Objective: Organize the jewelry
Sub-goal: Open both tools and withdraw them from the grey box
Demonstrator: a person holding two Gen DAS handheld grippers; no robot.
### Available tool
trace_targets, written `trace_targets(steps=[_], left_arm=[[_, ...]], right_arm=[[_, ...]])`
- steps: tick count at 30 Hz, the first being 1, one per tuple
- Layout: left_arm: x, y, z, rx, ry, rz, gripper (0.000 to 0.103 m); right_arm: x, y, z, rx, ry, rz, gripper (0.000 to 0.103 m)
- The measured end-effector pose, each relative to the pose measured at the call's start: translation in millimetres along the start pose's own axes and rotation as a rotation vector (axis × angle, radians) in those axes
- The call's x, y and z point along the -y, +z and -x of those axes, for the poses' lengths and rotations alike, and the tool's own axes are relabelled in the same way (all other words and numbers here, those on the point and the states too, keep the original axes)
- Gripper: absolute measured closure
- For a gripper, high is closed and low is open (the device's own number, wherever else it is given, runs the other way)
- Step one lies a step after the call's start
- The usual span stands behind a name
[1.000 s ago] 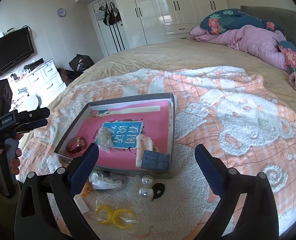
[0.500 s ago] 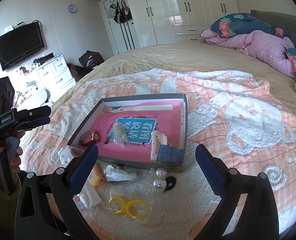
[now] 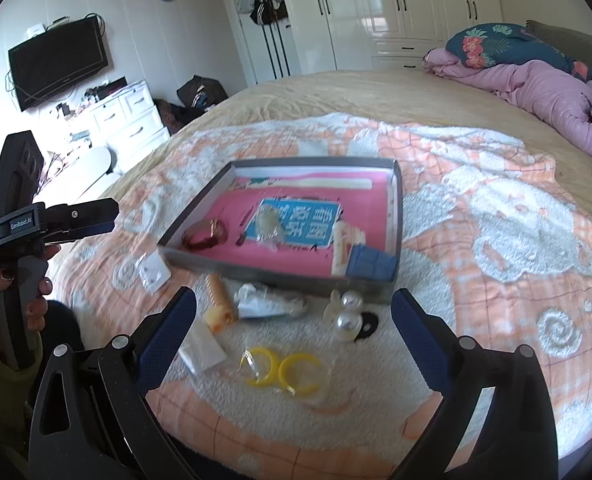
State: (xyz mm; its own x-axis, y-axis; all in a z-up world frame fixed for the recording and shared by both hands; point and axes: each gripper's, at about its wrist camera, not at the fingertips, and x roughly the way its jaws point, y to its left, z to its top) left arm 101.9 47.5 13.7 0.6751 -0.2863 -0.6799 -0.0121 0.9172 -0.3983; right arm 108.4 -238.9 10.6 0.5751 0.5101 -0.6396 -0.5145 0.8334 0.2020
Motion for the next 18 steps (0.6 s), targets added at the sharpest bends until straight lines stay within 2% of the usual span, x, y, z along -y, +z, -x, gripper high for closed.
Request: trace_targets(steps=[18], left_arm=[[10.2, -40.8, -19.0, -0.134, -0.042, -0.019, 0.009]], right_arm=[[-8.6, -22.1, -5.5, -0.077, 0.023, 0.003, 0.006]])
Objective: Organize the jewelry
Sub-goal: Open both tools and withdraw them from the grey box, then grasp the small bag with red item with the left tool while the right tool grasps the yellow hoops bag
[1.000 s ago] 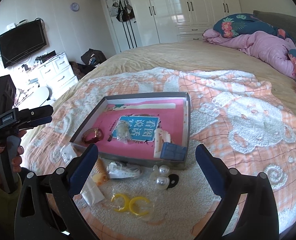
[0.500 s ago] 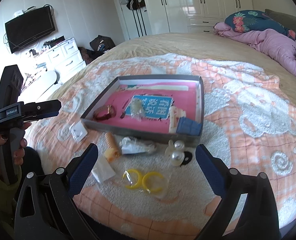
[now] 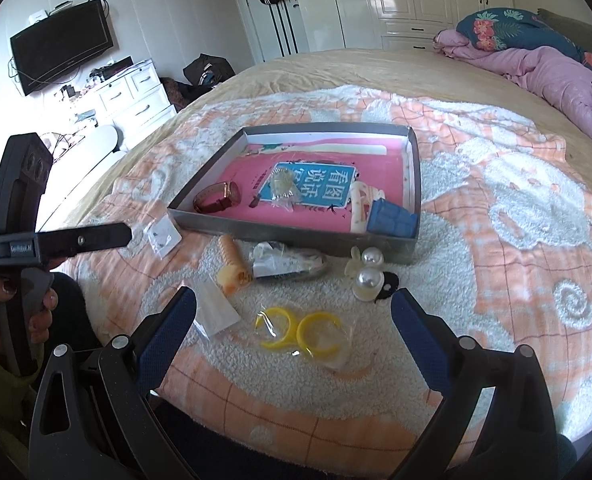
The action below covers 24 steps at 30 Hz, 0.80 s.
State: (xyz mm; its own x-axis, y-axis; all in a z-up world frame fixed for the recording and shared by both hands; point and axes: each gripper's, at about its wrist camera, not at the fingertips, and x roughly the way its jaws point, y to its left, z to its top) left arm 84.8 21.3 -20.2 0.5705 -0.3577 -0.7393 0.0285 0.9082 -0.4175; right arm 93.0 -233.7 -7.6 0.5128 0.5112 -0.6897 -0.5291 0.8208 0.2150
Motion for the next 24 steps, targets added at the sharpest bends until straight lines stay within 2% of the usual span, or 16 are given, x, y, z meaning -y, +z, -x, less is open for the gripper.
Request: trace_targets(steps=[11, 24], left_arm=[[11.5, -36.0, -29.9, -0.113, -0.07, 0.016, 0.009], [-5.5, -44.2, -53.3, -0.166, -0.232, 0.183, 0.009]], right_arm=[[7.5, -10.0, -1.3, -0.04, -0.017, -0.015, 0.006], [17.5, -28.1, -16.7, -0.122, -0.034, -0.029, 0.006]])
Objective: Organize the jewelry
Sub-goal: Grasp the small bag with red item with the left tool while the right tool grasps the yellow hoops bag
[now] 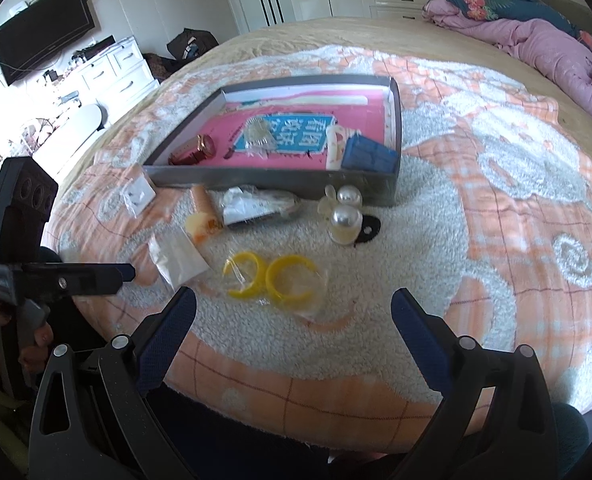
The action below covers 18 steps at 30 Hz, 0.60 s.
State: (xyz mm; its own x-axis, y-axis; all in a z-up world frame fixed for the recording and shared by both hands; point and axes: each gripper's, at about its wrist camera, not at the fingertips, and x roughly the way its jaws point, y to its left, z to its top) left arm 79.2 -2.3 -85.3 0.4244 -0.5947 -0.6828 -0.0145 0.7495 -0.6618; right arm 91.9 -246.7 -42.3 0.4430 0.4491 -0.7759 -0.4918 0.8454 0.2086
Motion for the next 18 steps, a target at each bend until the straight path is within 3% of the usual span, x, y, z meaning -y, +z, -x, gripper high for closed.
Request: trace_targets(steps=[5, 10, 13, 14, 18], left_arm=[[-2.0, 8.9, -11.3, 0.017, -0.01, 0.029, 0.011], [-1.3, 19.1, -21.1, 0.033, 0.015, 0.034, 0.023], [0.1, 21.3, -26.2, 0.047, 0.067, 0.009, 0.056], [-1.0, 22.1, -27.7, 0.048, 0.078, 0.005, 0.073], [-7.7, 25.5, -26.7, 0.055, 0.072, 0.001, 0.083]], right_arm=[[2.5, -4.2, -9.7, -0.025, 0.006, -0.014, 0.006], [1.2, -6.4, -17.3, -0.041, 0.014, -0.02, 0.006], [-0.3, -6.3, -20.8, -0.041, 0.015, -0.018, 0.006], [-0.6, -5.8, -21.9, -0.042, 0.016, -0.02, 0.006], [-2.5, -5.2, -29.3, -0.051, 0.021, -0.023, 0.006]])
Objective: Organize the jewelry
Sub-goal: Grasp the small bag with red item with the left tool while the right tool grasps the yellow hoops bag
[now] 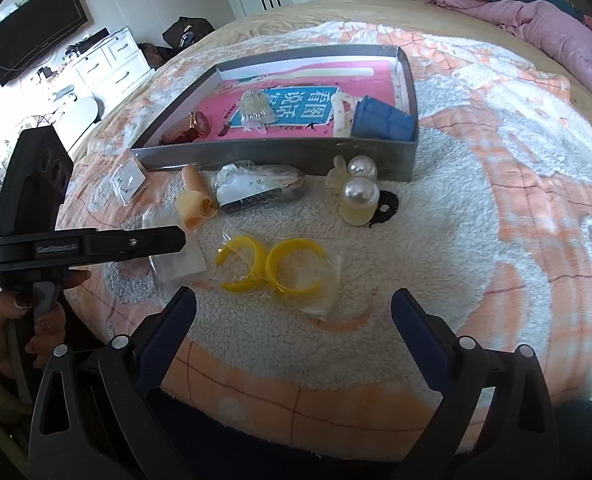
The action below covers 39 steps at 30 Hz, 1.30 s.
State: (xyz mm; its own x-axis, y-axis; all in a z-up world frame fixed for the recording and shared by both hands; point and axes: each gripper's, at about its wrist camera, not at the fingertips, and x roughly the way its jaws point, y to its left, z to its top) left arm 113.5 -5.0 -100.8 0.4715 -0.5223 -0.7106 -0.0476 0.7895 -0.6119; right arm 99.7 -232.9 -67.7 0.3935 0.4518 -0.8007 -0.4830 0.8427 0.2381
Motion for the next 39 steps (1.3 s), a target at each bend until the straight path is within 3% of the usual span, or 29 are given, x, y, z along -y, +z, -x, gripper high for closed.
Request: trace_targets(steps=[9, 17, 20, 22, 39], left_arm=[[8.6, -3.1, 37.4, 0.084, 0.013, -0.1, 0.087], [11.0, 2.8, 59.2, 0.154, 0.047, -0.15, 0.089], [9.3, 3.5, 64.0, 0.166, 0.049, -0.152, 0.089], [10.0, 4.7, 67.1, 0.18, 0.05, -0.157, 0.089], [1.2, 23.0, 109.7, 0.301, 0.079, -0.133, 0.089]], right_arm=[[-3.2, 8.5, -19.7, -0.008, 0.005, -0.037, 0.006], [-24.9, 13.6, -38.1, -0.007, -0.079, 0.01, 0.005], [-34.2, 11.3, -45.2, -0.008, -0.127, 0.069, 0.007], [-37.8, 9.5, -46.9, 0.0, -0.146, 0.105, 0.015], [-43.2, 22.2, -1.9, 0.128, -0.006, 0.113, 0.019]])
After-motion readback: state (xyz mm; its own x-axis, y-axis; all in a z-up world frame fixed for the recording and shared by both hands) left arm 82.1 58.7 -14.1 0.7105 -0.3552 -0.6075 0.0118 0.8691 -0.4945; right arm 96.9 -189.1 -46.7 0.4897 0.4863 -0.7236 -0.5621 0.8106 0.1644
